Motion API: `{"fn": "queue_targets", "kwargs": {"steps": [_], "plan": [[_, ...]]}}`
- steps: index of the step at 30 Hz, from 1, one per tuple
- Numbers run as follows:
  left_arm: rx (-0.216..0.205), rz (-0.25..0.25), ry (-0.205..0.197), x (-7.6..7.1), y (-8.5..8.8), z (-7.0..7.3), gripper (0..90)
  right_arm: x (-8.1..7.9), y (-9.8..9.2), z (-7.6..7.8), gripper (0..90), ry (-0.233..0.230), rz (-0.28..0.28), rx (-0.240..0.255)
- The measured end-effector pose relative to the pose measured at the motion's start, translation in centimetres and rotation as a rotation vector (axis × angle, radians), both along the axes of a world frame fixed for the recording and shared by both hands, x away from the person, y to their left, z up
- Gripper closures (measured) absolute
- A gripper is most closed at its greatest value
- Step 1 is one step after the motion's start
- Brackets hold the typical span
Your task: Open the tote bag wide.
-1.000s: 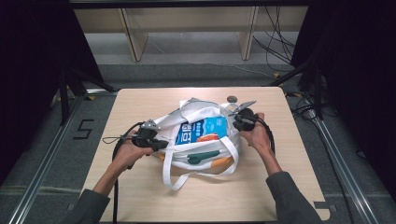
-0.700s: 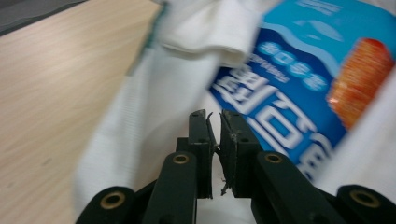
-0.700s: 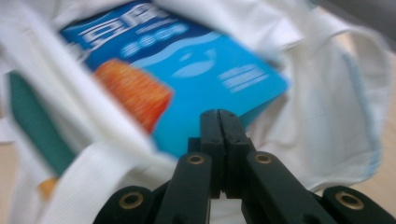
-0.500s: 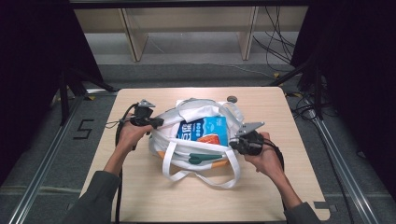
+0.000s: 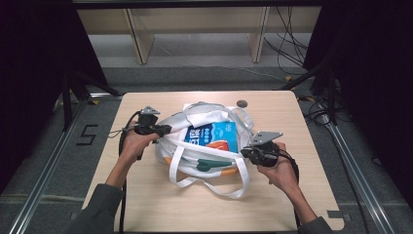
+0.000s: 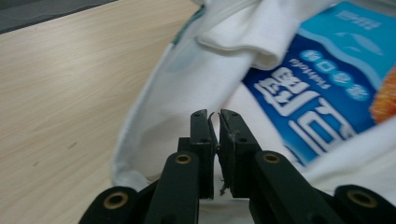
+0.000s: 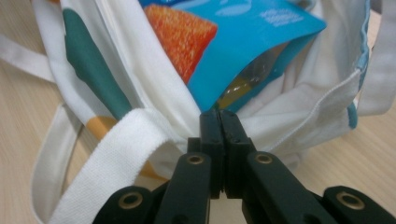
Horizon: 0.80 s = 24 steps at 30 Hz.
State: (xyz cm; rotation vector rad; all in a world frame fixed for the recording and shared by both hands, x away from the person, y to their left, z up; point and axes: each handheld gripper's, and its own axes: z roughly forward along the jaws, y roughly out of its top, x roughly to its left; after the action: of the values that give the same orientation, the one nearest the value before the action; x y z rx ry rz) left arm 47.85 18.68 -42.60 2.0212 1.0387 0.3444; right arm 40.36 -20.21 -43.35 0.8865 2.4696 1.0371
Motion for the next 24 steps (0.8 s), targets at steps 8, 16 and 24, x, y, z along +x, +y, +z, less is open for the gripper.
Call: {"fn": "queue_targets", "kwargs": {"steps": [8, 16, 24], "plan": [[0.017, -0.076, 0.015, -2.6, 0.1, -0.6, 81.9, -0.1, -0.2, 0.2, 88.2, -0.024, 0.013, 0.027], [-0.014, -0.079, 0.026, -3.9, 0.7, -1.4, 81.8, -0.3, -0.6, 1.0, 85.3, -0.048, -0.014, 0.081], [-0.079, -0.080, -0.020, -5.4, 0.4, -0.4, 76.4, -0.4, -1.4, 1.8, 79.4, -0.066, -0.034, 0.112]]}}
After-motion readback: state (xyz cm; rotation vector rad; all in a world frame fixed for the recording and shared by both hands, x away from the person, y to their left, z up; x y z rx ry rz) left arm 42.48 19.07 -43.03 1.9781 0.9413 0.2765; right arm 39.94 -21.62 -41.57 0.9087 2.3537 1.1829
